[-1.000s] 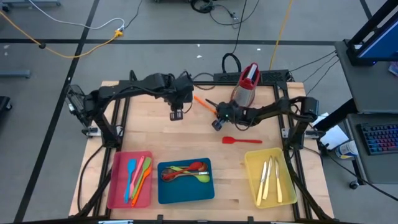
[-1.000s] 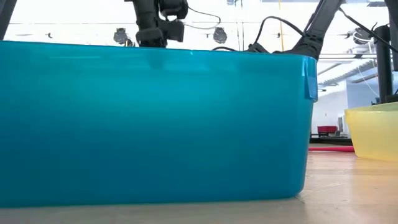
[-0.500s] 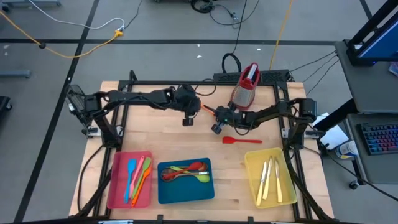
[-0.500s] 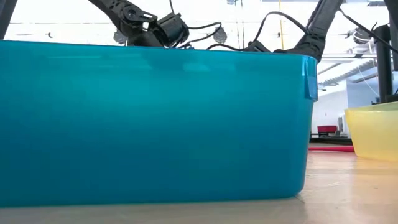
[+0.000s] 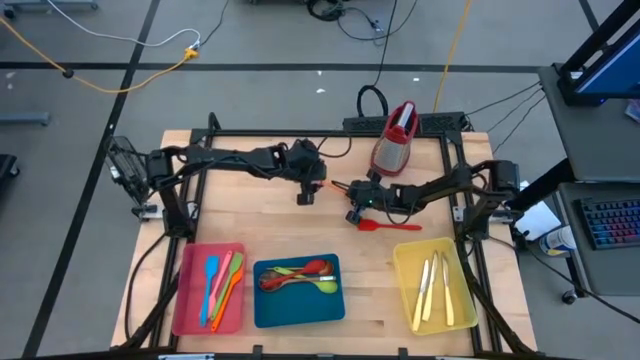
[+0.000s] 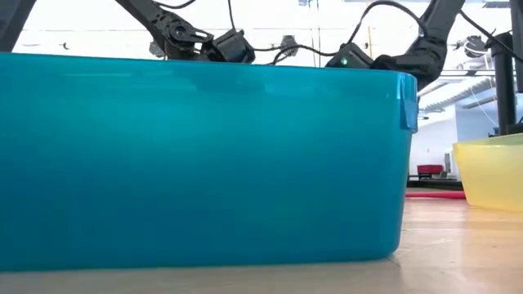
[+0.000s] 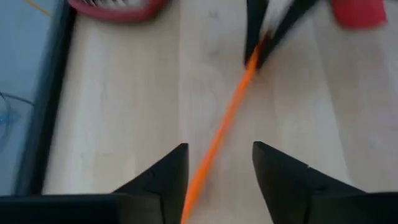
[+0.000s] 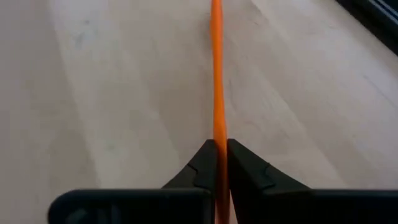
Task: Pick & Place Kitchen Items
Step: Put the orange spatula into the pink bin
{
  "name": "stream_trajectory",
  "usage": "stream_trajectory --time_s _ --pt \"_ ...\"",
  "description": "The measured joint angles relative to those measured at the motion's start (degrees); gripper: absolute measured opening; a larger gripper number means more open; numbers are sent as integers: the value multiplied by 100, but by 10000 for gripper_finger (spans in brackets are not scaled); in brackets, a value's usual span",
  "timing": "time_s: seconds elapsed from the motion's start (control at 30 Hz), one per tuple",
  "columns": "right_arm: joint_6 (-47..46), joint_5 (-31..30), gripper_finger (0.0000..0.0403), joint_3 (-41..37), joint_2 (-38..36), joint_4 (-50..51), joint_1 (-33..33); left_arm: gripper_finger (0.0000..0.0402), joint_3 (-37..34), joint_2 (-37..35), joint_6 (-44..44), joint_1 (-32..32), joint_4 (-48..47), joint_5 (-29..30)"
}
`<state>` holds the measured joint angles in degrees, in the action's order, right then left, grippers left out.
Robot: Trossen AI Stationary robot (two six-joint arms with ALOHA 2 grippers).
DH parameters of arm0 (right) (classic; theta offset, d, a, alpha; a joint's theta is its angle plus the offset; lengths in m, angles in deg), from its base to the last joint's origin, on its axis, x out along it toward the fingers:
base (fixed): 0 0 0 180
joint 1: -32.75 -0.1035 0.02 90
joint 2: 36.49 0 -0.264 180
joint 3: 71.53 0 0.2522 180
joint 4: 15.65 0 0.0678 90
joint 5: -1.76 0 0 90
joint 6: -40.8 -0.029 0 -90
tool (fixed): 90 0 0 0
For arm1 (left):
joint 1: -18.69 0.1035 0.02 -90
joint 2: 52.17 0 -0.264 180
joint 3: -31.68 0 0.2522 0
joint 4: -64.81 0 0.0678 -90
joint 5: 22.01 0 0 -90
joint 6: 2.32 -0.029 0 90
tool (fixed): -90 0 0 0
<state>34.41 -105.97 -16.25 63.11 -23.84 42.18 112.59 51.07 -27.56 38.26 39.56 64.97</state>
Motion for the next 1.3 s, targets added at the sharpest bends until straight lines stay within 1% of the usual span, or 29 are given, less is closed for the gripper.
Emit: stream_trajectory --time_s 0.03,0.1,0.2,0.37,0.5,0.57,0.63,0.77,0.93,1.0,1.1,1.17,1.3 --pt "2 32 14 -2 -61 13 -8 190 -10 47 -6 0 -38 1" --pt "68 1 14 14 -132 -104 -52 203 9 192 -1 -15 226 -13" --pt "118 127 14 10 -173 -150 -109 214 -8 416 28 -31 290 -184" --pt "128 198 13 16 -174 -287 -175 216 0 685 -78 -92 564 -123" --pt "132 180 13 15 -175 -326 -210 209 1 739 -87 -100 550 -180" --pt "131 174 13 17 -176 -361 -208 194 1 737 -88 -134 560 -189" --pt "133 152 14 20 -176 -359 -204 171 1 737 -89 -174 565 -195" --pt "134 153 20 20 -179 -361 -204 106 1 737 -52 -243 565 -236" --pt "220 200 21 20 -187 -346 -205 23 -4 737 332 -236 508 -748" --pt "338 222 21 20 -185 -341 -208 14 -8 737 488 -246 469 -785" --pt "503 191 27 20 -185 -356 -212 26 -8 737 564 -268 454 -702" --pt "524 168 36 20 -185 -359 -210 27 -8 732 639 -328 437 -567" --pt "524 150 64 22 -185 -319 -208 12 -8 730 888 -485 411 -267"
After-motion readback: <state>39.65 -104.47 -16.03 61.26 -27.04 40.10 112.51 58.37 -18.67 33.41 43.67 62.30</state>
